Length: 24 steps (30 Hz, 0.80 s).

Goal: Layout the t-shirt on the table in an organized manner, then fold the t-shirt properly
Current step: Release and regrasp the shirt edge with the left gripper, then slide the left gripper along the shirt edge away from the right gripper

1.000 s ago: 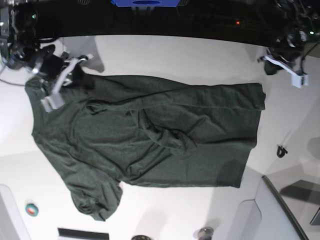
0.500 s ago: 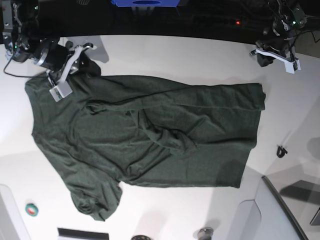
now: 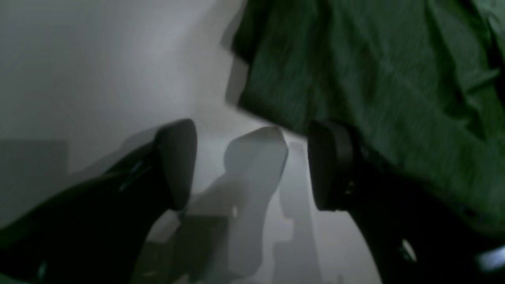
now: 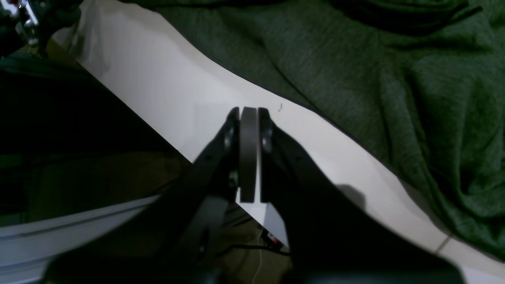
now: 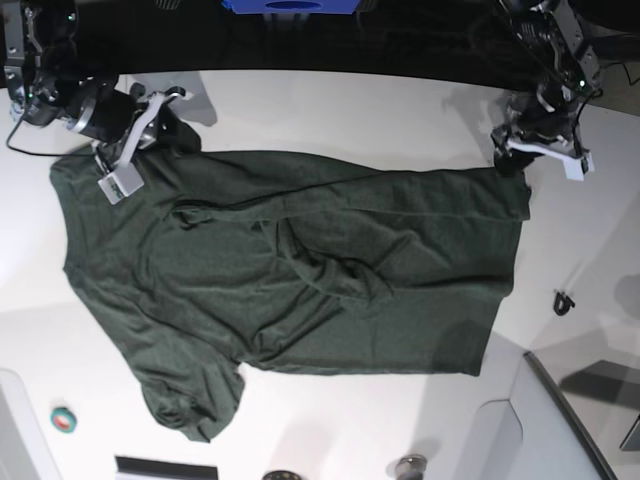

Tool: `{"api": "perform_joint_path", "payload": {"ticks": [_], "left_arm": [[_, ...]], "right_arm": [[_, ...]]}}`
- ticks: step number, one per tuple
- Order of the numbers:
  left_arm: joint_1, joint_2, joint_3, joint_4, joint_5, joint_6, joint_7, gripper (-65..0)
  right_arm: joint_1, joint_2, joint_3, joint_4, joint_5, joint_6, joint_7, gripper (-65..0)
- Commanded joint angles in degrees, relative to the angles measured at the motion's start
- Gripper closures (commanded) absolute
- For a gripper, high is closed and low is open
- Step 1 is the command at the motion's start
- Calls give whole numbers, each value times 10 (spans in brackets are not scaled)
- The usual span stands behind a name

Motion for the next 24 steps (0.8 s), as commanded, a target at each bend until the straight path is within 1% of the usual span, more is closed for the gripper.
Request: {"api": "perform_joint_path", "payload": {"ticks": [1, 6, 7, 8, 11, 13, 14, 16, 22, 23, 24], "left_arm": [[-5, -5, -1, 4, -6, -3, -5, -426], [-19, -5, -1, -3, -6, -3, -5, -420], [-19, -5, -1, -3, -6, -3, -5, -393], [-19, -5, -1, -5, -6, -3, -5, -352], [-20, -8, -5, -23, -5, -3, -7, -199], [-30, -9, -5, -39, -4, -3, -7, -133], [-32, -9, -5, -45, -3, -3, -7, -115], [-32, -9, -5, -46, -3, -3, -7, -105], [-14, -8, -6, -18, -4, -3, -7, -112], [-10, -8, -6, -11, -4, -3, -7, -135], [-10, -8, -6, -8, -4, -3, -7, -173]], "right_arm": [[2, 6, 3, 9, 11, 7, 11, -6], [3, 5, 3, 9, 11, 7, 11, -6], [3, 5, 3, 9, 11, 7, 11, -6], [3, 5, 3, 9, 11, 7, 11, -6], [3, 5, 3, 9, 11, 7, 11, -6], [3, 5, 3, 9, 11, 7, 11, -6], [3, 5, 3, 9, 11, 7, 11, -6], [3, 5, 3, 9, 11, 7, 11, -6], [2, 6, 3, 9, 11, 7, 11, -6], [1, 6, 3, 9, 11, 7, 11, -6], [1, 6, 3, 9, 11, 7, 11, -6]]}}
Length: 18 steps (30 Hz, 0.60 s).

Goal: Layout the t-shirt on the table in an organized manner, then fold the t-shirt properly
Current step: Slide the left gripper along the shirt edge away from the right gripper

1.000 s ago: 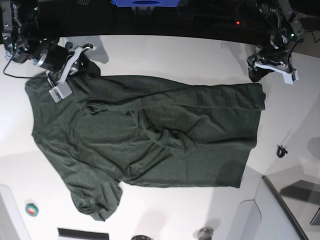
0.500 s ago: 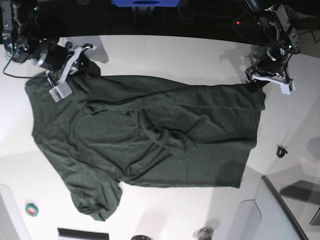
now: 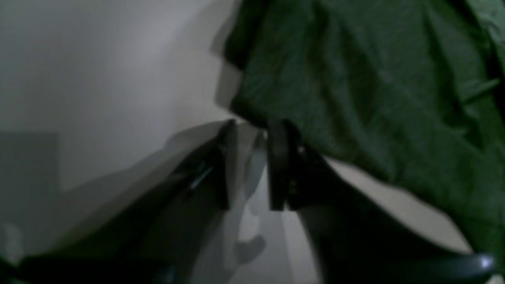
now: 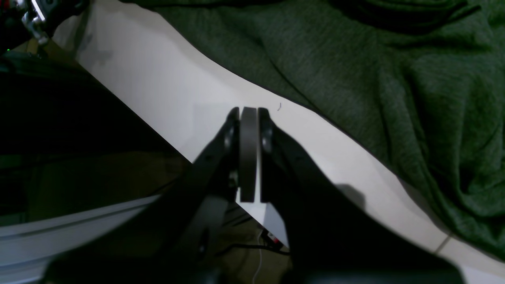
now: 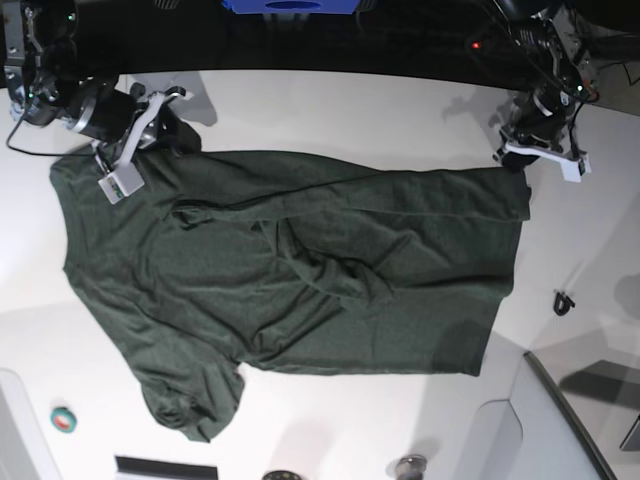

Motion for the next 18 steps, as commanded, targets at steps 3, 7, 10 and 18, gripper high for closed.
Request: {"api": "perform_joint_path", "payload": {"ticks": [3, 7, 10, 18], "left_arm": [[2, -7, -3, 21, -5, -1, -5, -323], [-3, -16, 2, 15, -4, -1, -5, -487], [-15, -16, 3, 5, -3, -1, -5, -494], [-27, -16, 4, -13, -3, -1, -5, -268]], "right_arm": [[2, 6, 3, 9, 11, 7, 11, -6], [3, 6, 3, 9, 11, 7, 11, -6], [3, 6, 3, 9, 11, 7, 11, -6], [2, 6, 3, 9, 11, 7, 11, -6]]}}
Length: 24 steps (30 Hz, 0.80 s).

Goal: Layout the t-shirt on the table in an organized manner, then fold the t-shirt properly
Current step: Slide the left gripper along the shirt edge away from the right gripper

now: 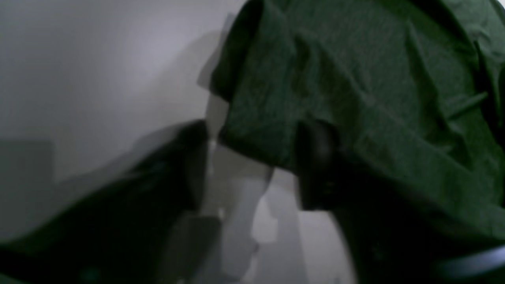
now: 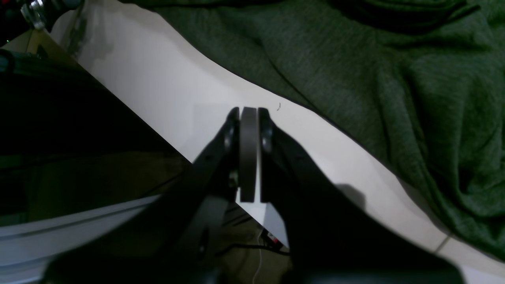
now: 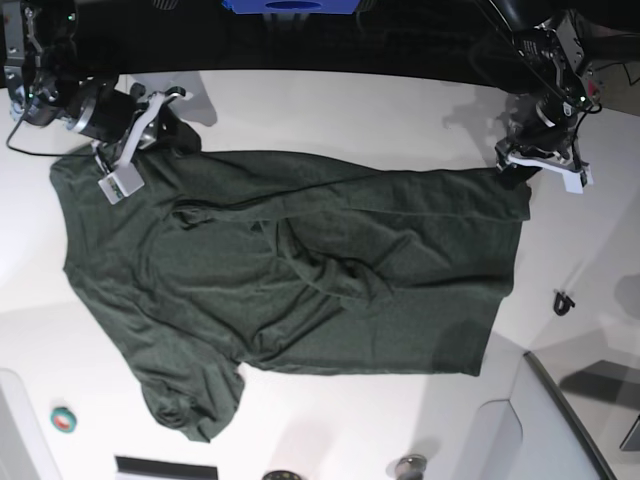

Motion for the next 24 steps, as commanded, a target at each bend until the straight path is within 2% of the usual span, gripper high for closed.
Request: {"api": "perform_joint_path", "payload": {"ticks": [1, 6, 13, 16, 20, 24], "left_arm": [[-2, -6, -1, 5, -6, -1, -1, -224], [0, -7, -5, 5, -6, -1, -1, -5], [-1, -11, -1, 15, -7, -1, 4, 0], [6, -6, 0, 54, -7, -1, 6, 0], [12, 3, 0, 124, -8, -1, 71, 0], [-17, 10, 0, 163, -8, -1, 109, 0]], "right_arm": [[2, 6, 3, 9, 11, 6, 11, -6], [3, 6, 3, 8, 11, 6, 11, -6], [4, 6, 3, 8, 11, 6, 11, -6], [4, 6, 3, 8, 11, 6, 11, -6], [4, 6, 3, 8, 11, 6, 11, -6], [4, 3, 3, 8, 11, 6, 11, -6]]}}
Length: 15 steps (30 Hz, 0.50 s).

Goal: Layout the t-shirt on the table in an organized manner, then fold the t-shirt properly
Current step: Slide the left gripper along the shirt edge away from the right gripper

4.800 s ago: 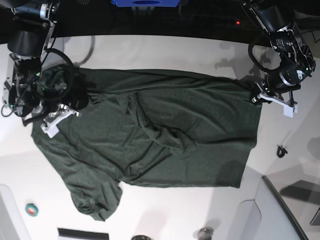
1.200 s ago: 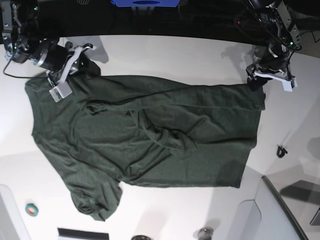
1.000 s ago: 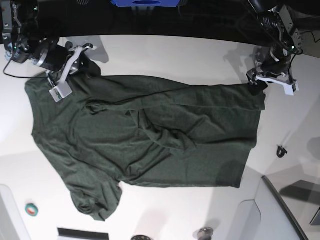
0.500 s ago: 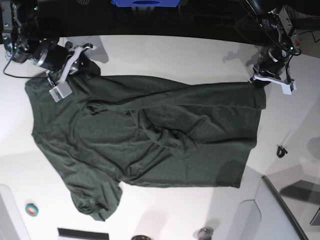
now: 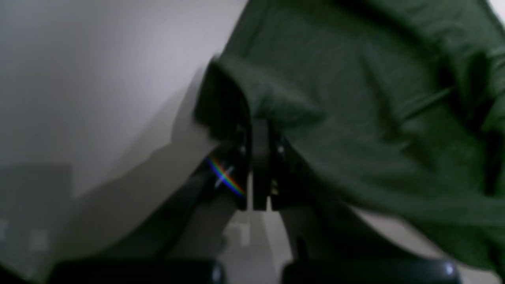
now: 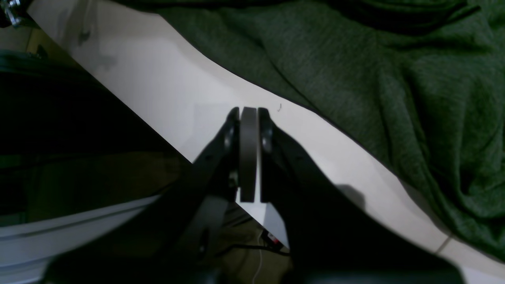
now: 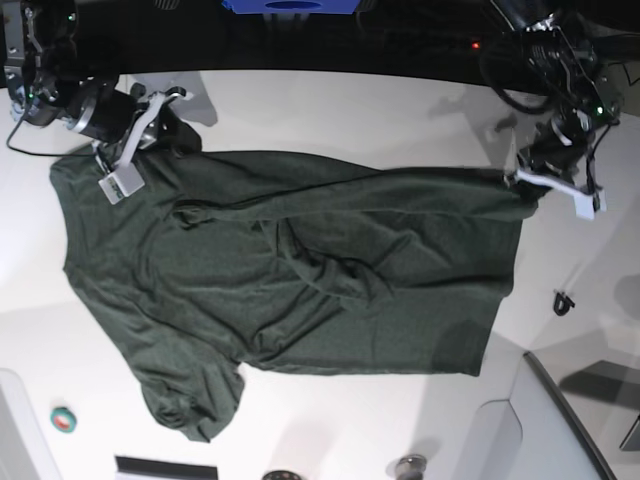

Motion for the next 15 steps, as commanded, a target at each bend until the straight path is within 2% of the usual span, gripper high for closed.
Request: {"api": "perform_joint_path", "payload": {"ticks": [1, 4, 8, 12, 15], "left_arm": [[-18, -8, 0, 14, -10, -3, -2, 0], [-59, -8, 0, 6, -7, -1, 14, 0], [-115, -16, 0, -59, -6, 0, 14, 0], [-161, -27, 0, -136, -6, 28, 12, 0], [-184, -28, 0, -174, -6, 30, 1, 0]], "right_arm": [[3, 4, 3, 8, 11, 6, 11, -6], [3, 4, 3, 8, 11, 6, 11, -6], [3, 4, 3, 8, 11, 6, 11, -6], [2, 4, 3, 8, 11, 6, 11, -6], [1, 4, 3, 8, 11, 6, 11, -6]]}}
